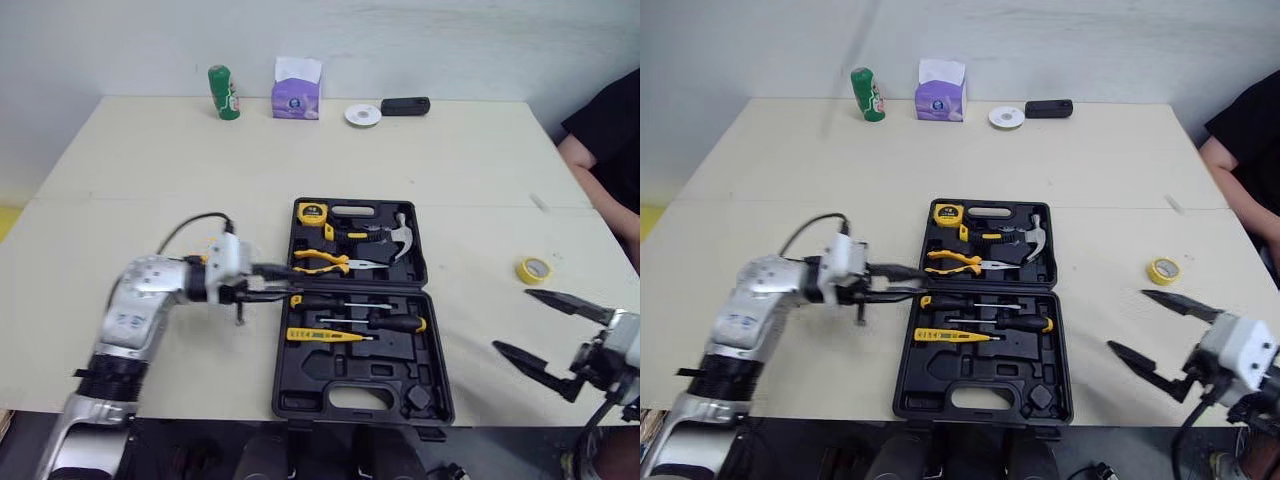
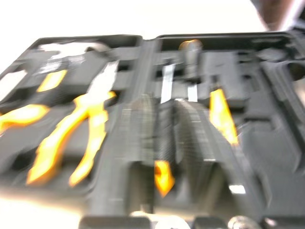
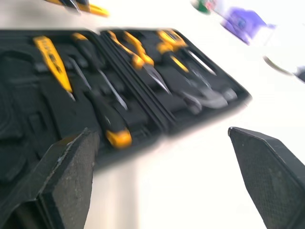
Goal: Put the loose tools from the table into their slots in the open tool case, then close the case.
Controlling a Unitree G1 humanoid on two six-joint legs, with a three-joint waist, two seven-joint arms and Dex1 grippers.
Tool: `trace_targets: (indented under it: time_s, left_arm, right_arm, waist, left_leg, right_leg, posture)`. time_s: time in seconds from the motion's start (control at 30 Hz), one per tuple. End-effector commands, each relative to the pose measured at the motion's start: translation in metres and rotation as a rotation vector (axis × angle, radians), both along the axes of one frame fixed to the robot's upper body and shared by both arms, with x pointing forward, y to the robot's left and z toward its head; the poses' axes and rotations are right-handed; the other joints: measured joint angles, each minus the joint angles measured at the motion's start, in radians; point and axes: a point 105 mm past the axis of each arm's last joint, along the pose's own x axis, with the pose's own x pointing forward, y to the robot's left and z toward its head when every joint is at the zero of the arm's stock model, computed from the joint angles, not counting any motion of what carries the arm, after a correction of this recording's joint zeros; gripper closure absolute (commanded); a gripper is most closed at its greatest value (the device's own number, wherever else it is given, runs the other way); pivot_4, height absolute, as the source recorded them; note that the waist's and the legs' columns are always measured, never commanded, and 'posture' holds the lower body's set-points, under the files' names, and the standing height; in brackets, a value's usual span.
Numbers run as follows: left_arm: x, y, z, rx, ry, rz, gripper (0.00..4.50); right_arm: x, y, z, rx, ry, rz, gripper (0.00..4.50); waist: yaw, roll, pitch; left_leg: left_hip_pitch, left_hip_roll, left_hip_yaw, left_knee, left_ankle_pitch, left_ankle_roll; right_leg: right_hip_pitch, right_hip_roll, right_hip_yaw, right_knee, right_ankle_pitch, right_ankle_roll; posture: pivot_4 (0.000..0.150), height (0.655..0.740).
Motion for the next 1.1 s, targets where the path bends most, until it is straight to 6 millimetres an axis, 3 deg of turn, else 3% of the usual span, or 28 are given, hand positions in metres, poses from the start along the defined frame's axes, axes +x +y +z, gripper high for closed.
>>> trace_targets:
  time_s: [0.03, 0.1, 0.13, 0.3, 0.37, 0.5, 0.57, 0.67, 0.77, 0.97, 1.1]
  left_arm:
    - [0.006, 0.060, 0.015, -0.045, -0.057, 0.262, 1.30]
    - [-0.002, 0.100, 0.009, -0.025, -0.054, 0.432, 0.29]
    - [-0.007, 0.113, 0.006, -0.010, -0.047, 0.481, 0.05]
    - [-0.031, 0.197, 0.000, -0.024, -0.059, 0.826, 0.05]
    - [-0.051, 0.240, -0.008, -0.019, -0.057, 1.003, 0.05]
    - [-0.078, 0.289, -0.016, 0.001, -0.071, 1.215, 0.05]
    - [-0.103, 0.315, -0.026, -0.005, -0.055, 1.355, 0.05]
    - [-0.122, 0.325, -0.033, -0.035, -0.043, 1.418, 0.05]
    - [-0.128, 0.325, -0.037, -0.058, -0.029, 1.427, 0.05]
    - [-0.119, 0.314, -0.037, -0.051, -0.003, 1.360, 0.05]
    - [-0.104, 0.303, -0.031, -0.063, -0.004, 1.291, 0.05]
  right_arm:
    - [-0.007, -0.037, 0.010, -0.078, -0.055, -0.093, 0.00]
    - [-0.011, -0.068, 0.012, -0.121, -0.080, -0.199, 0.00]
    - [-0.014, -0.080, 0.012, -0.135, -0.091, -0.240, 0.00]
    - [-0.026, -0.143, 0.018, -0.160, -0.190, -0.514, 0.00]
    - [-0.038, -0.171, 0.012, -0.143, -0.176, -0.653, 0.00]
    - [-0.055, -0.197, 0.006, -0.144, -0.180, -0.786, 0.00]
    - [-0.069, -0.207, 0.003, -0.144, -0.187, -0.860, 0.00]
    - [-0.082, -0.206, -0.009, -0.164, -0.161, -0.889, 0.00]
    - [-0.095, -0.207, -0.020, -0.170, -0.138, -0.933, 0.00]
    - [-0.099, -0.202, -0.026, -0.142, -0.133, -0.926, 0.00]
    - [-0.085, -0.189, -0.029, -0.082, -0.125, -0.843, 0.00]
  waist:
    - [0.000, 0.000, 0.000]
    - [-0.003, 0.000, 0.000]
    - [-0.006, 0.000, 0.000]
    - [-0.002, -0.002, 0.001]
    - [-0.004, -0.002, 0.001]
    - [-0.005, -0.001, 0.001]
    - [-0.010, -0.001, 0.001]
    - [-0.021, -0.001, 0.001]
    - [-0.021, -0.002, 0.001]
    - [-0.024, 0.001, -0.001]
    - [-0.026, 0.001, -0.001]
  left_leg:
    - [0.000, 0.000, 0.000, 0.000, 0.000, 0.000]
    - [0.000, 0.000, 0.001, -0.001, -0.001, 0.000]
    - [0.000, 0.000, 0.001, -0.002, -0.001, 0.000]
    - [0.001, 0.000, 0.001, -0.008, -0.001, -0.001]
    - [0.002, 0.000, 0.001, -0.009, -0.002, -0.004]
    - [0.003, 0.000, 0.002, -0.014, -0.004, -0.009]
    - [0.003, 0.000, 0.002, -0.013, -0.004, -0.009]
    - [0.004, 0.000, 0.002, -0.015, -0.004, -0.010]
    - [0.004, 0.001, 0.001, -0.014, -0.004, -0.010]
    - [0.007, 0.001, 0.004, -0.016, -0.005, -0.010]
    - [0.011, 0.001, 0.006, -0.020, -0.005, -0.011]
  right_leg:
    - [0.000, 0.000, 0.000, 0.000, 0.000, 0.000]
    - [0.000, 0.000, 0.001, -0.001, 0.000, 0.000]
    - [0.000, 0.000, 0.001, -0.002, 0.000, 0.000]
    - [-0.001, -0.001, 0.001, -0.005, 0.000, 0.000]
    - [-0.002, -0.001, 0.001, -0.005, 0.000, 0.000]
    - [-0.003, -0.001, 0.000, -0.006, -0.001, -0.003]
    - [-0.003, -0.001, 0.001, -0.006, -0.001, -0.003]
    - [-0.003, -0.002, 0.001, -0.006, -0.001, -0.003]
    - [-0.003, -0.002, 0.001, -0.006, -0.001, -0.003]
    - [-0.002, -0.002, 0.005, -0.006, -0.001, -0.004]
    - [-0.002, -0.002, 0.006, -0.006, -0.002, -0.005]
  posture:
    - [0.150, 0.7400]
    - [0.150, 0.7400]
    - [0.150, 0.7400]
    - [0.150, 0.7400]
    - [0.150, 0.7400]
    - [0.150, 0.7400]
    - [0.150, 0.7400]
    - [0.150, 0.7400]
    - [0.150, 0.7400]
    - [0.150, 0.7400]
    - [0.150, 0.7400]
